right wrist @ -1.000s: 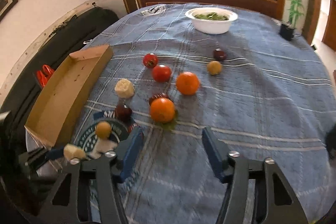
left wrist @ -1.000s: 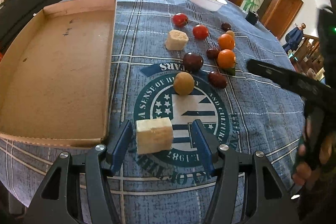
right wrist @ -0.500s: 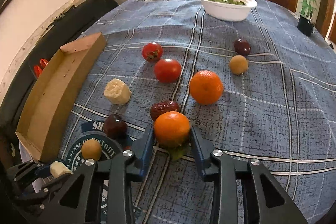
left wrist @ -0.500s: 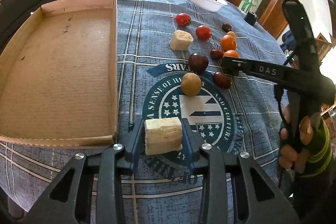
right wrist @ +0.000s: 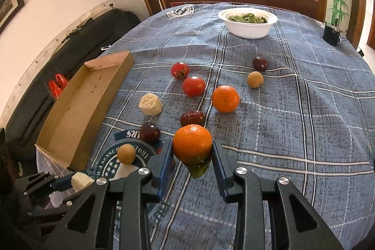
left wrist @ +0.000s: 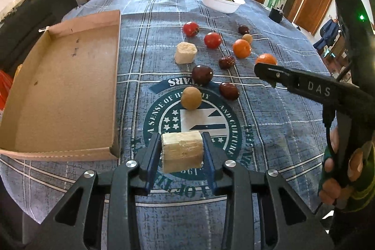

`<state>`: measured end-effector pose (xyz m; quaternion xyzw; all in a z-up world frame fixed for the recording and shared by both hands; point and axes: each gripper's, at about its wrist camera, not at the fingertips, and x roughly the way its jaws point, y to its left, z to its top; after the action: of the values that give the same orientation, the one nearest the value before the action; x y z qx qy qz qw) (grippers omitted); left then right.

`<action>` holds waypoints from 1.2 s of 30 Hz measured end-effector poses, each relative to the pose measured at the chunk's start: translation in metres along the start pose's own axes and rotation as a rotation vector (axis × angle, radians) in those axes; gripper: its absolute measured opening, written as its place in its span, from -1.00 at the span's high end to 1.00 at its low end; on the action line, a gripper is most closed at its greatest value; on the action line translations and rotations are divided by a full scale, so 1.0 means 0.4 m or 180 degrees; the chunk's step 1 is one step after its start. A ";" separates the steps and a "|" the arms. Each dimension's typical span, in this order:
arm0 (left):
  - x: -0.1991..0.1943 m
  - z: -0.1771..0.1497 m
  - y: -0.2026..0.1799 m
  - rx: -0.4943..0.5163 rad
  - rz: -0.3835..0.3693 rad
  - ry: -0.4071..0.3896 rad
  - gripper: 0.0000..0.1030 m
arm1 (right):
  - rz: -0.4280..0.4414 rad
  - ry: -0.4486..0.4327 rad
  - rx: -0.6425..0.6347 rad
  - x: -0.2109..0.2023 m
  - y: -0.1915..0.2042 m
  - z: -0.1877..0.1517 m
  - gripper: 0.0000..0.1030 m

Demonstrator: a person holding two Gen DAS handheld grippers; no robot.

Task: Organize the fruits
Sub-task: 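Carry the cream cube in the left tool and orange in the right tool to the cardboard tray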

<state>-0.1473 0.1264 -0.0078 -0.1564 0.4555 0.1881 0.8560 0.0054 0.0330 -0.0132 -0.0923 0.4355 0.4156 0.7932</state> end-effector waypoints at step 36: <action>-0.107 0.041 0.140 -0.0311 0.0418 -0.0371 0.38 | 0.0388 -0.0055 -0.0297 -0.044 0.153 0.002 0.34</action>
<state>-0.1837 0.1751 0.0316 -0.1566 0.4045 0.2747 0.8581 -0.0445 0.0622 0.0140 -0.0989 0.4137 0.4837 0.7649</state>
